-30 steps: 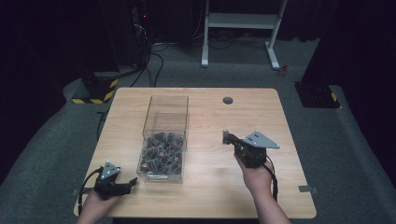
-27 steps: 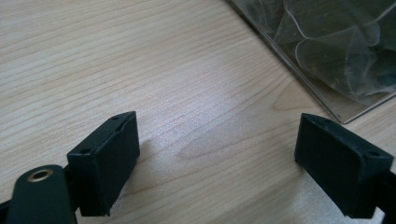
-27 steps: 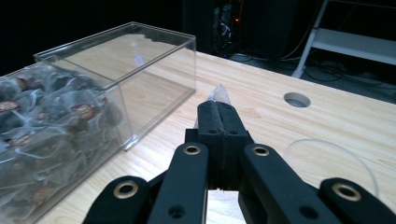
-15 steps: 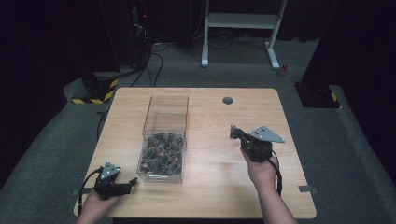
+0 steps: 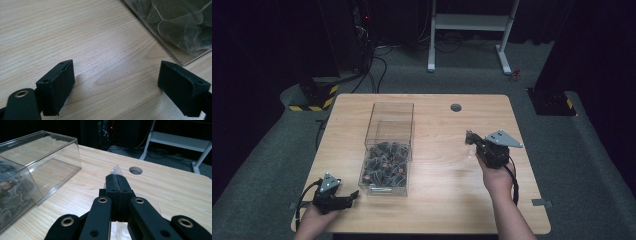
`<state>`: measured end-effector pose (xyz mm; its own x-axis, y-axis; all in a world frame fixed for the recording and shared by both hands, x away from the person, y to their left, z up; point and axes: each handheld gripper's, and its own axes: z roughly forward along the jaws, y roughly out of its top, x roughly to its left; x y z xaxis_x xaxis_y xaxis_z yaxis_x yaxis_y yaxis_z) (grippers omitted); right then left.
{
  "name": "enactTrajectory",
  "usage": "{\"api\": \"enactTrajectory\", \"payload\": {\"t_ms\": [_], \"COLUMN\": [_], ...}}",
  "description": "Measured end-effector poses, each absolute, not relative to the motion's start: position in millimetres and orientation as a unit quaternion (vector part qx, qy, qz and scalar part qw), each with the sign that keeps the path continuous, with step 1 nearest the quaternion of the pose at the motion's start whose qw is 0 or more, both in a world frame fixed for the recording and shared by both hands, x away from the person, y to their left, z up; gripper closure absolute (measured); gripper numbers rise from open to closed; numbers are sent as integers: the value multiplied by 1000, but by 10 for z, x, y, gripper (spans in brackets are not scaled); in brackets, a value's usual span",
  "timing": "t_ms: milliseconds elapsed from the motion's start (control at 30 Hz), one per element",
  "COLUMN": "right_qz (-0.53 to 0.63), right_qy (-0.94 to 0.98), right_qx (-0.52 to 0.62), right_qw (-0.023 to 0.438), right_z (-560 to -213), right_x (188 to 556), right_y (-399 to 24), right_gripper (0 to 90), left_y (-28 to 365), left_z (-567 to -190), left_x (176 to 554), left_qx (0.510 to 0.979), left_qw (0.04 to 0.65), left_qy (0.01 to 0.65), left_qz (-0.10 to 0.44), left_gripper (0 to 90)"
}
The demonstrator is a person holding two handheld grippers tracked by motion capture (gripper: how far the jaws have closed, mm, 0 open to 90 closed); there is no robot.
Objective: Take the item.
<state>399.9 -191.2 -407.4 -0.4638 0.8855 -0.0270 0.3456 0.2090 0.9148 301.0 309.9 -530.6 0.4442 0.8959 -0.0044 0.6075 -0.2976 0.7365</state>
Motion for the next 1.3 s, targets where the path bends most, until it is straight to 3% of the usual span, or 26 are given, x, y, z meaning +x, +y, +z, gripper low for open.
{"api": "enactTrajectory", "payload": {"t_ms": [1300], "right_qz": [404], "right_qy": [728], "right_qx": [468], "right_qw": [296], "right_z": [-4334], "right_x": [4277], "right_y": [-2073], "right_gripper": [900], "left_y": [3100], "left_z": [-5305], "left_x": [3010], "left_qx": [778], "left_qw": [342], "left_qy": [482], "left_qz": [211], "left_gripper": [143]}}
